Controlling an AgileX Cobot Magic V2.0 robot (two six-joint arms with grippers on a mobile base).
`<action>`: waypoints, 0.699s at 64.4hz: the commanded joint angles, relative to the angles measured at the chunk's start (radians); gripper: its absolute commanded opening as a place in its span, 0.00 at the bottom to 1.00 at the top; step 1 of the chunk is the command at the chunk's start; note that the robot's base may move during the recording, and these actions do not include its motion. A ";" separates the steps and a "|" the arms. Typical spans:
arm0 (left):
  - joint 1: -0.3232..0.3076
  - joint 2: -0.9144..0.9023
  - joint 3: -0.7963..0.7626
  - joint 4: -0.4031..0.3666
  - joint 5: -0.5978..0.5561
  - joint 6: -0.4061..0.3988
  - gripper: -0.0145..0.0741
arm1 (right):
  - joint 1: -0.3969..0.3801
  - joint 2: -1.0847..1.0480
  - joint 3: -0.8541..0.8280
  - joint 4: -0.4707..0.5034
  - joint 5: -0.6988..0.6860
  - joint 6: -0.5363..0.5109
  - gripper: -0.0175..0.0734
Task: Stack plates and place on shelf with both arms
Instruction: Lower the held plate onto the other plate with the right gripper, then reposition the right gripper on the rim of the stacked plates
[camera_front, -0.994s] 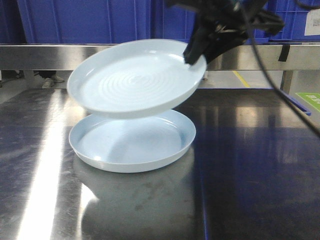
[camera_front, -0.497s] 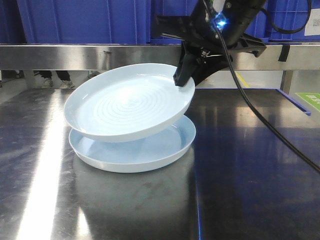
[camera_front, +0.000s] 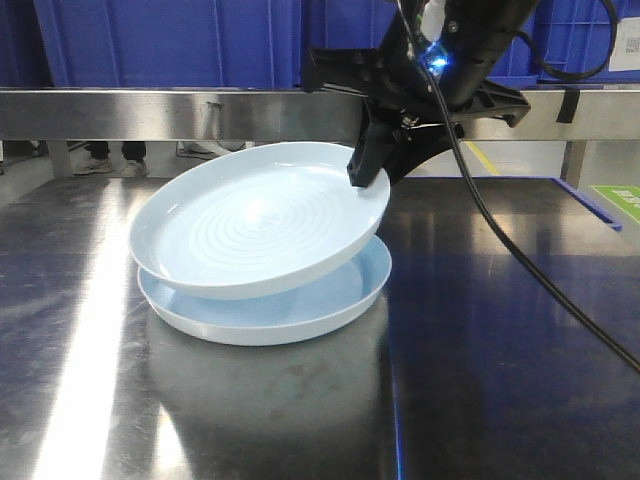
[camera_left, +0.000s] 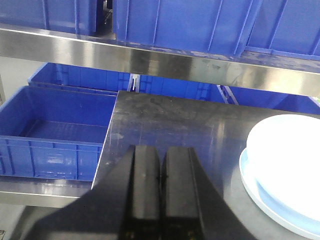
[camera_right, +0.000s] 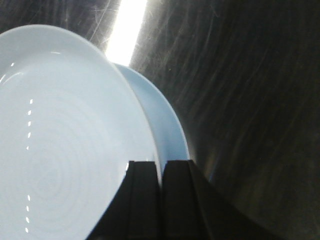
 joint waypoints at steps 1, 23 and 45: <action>-0.001 0.012 -0.025 0.002 -0.084 -0.012 0.26 | 0.001 -0.041 -0.035 0.010 -0.049 -0.005 0.21; -0.001 0.012 -0.025 0.002 -0.084 -0.012 0.26 | 0.001 -0.014 -0.035 0.010 -0.043 -0.005 0.21; -0.001 0.012 -0.025 0.002 -0.084 -0.012 0.26 | 0.001 -0.011 -0.035 0.006 -0.036 -0.012 0.54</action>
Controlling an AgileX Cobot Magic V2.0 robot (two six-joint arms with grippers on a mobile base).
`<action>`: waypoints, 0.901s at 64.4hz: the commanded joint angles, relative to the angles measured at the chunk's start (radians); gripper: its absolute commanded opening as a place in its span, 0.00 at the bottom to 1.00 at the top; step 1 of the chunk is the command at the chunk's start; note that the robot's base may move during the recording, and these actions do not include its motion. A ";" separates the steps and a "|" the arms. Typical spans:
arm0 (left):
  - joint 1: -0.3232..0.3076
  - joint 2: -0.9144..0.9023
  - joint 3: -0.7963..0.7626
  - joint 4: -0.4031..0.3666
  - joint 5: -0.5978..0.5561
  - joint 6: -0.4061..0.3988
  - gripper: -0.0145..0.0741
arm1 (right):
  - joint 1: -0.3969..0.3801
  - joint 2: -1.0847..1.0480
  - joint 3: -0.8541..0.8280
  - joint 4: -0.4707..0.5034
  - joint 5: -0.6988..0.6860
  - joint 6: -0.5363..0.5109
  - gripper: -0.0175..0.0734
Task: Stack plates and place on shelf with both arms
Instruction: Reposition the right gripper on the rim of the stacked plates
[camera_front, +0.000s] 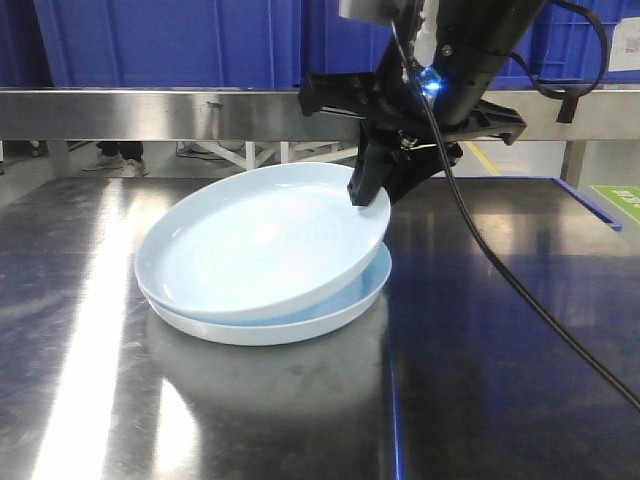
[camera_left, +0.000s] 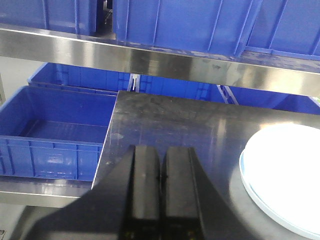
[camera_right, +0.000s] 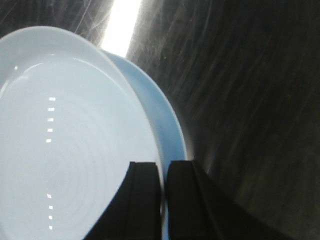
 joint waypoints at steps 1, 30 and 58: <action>-0.001 0.012 -0.025 0.002 -0.084 -0.012 0.26 | 0.001 -0.043 -0.035 0.003 -0.038 -0.012 0.57; -0.001 0.012 -0.025 0.002 -0.084 -0.012 0.26 | 0.001 -0.035 -0.035 -0.008 -0.012 -0.012 0.67; -0.001 0.012 -0.025 0.002 -0.084 -0.012 0.26 | 0.001 0.027 -0.032 -0.008 0.019 -0.012 0.67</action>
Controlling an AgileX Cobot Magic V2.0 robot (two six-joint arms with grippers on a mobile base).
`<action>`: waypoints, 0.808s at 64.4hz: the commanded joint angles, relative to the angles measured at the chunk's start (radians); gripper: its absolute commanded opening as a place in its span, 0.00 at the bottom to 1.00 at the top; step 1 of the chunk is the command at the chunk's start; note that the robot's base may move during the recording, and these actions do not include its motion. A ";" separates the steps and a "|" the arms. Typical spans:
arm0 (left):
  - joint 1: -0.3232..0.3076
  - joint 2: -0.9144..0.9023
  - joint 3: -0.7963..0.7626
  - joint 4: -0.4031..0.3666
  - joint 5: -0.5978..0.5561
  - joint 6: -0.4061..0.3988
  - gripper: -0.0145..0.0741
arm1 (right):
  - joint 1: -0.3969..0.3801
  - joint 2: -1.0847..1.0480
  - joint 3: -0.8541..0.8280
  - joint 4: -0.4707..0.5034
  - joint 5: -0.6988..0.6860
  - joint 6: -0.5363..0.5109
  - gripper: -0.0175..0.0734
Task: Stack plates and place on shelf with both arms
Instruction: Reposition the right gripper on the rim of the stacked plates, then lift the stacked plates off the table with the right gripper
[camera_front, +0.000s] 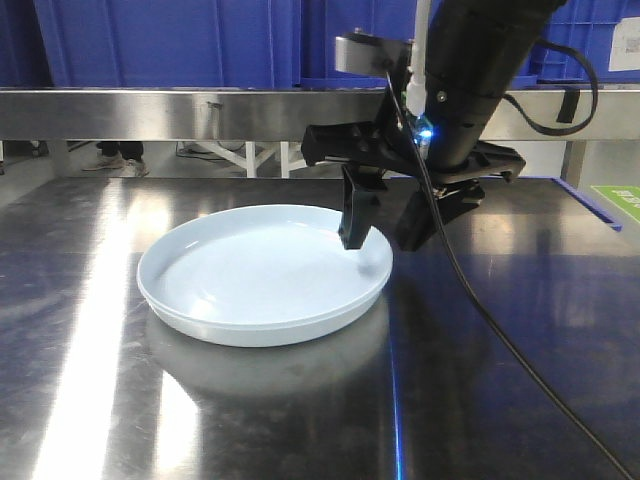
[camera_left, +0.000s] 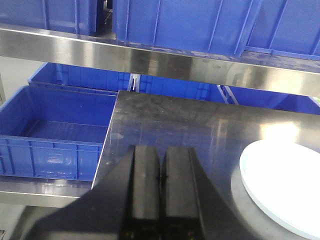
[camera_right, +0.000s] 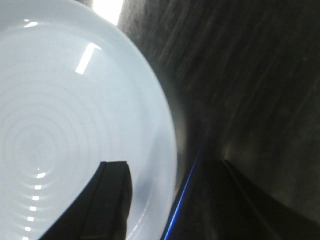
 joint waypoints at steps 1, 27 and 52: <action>-0.001 0.012 -0.025 0.000 -0.084 -0.012 0.26 | 0.001 -0.038 -0.030 -0.005 -0.031 -0.007 0.67; -0.001 0.012 -0.025 0.000 -0.084 -0.012 0.26 | 0.001 -0.018 -0.030 -0.005 -0.024 -0.007 0.45; -0.001 0.012 -0.025 0.000 -0.084 -0.012 0.26 | 0.001 -0.048 -0.059 -0.005 -0.040 -0.007 0.22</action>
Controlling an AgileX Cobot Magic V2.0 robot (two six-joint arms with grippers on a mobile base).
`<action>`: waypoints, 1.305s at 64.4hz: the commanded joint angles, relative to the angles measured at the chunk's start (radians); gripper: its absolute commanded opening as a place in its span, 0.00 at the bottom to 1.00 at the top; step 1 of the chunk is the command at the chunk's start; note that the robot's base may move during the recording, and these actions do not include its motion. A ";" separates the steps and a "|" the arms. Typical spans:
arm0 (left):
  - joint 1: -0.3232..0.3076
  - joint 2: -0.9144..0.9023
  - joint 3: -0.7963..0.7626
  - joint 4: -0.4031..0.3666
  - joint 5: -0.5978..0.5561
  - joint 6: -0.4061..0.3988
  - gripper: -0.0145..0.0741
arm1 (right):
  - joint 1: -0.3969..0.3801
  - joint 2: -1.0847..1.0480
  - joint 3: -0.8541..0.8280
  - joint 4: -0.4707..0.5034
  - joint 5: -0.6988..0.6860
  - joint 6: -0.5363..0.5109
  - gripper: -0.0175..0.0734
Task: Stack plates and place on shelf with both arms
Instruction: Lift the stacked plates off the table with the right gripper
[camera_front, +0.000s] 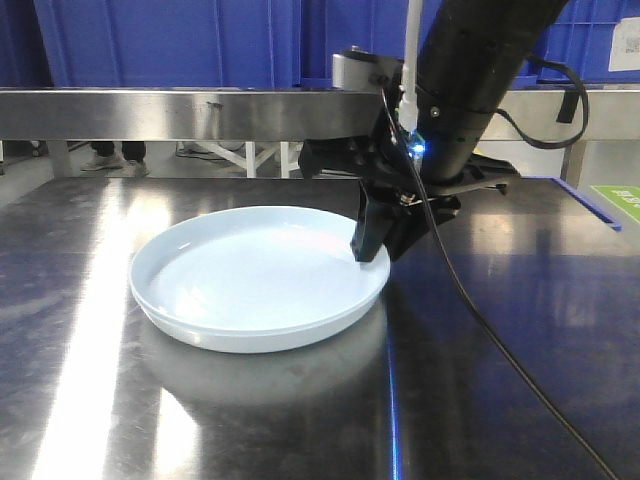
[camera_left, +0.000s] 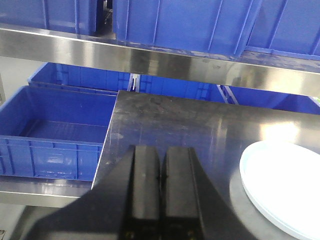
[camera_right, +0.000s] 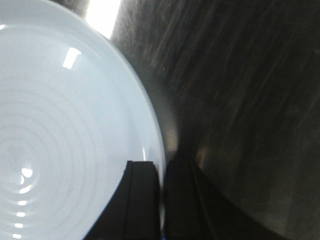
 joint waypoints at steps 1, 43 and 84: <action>-0.001 0.012 -0.025 0.000 -0.086 -0.012 0.26 | 0.001 -0.080 -0.049 -0.008 -0.041 -0.009 0.22; -0.001 0.012 -0.025 0.000 -0.086 -0.012 0.26 | -0.021 -0.440 -0.007 -0.045 -0.188 -0.009 0.22; -0.001 0.012 -0.025 0.000 -0.086 -0.012 0.26 | -0.232 -0.997 0.474 -0.045 -0.256 -0.009 0.22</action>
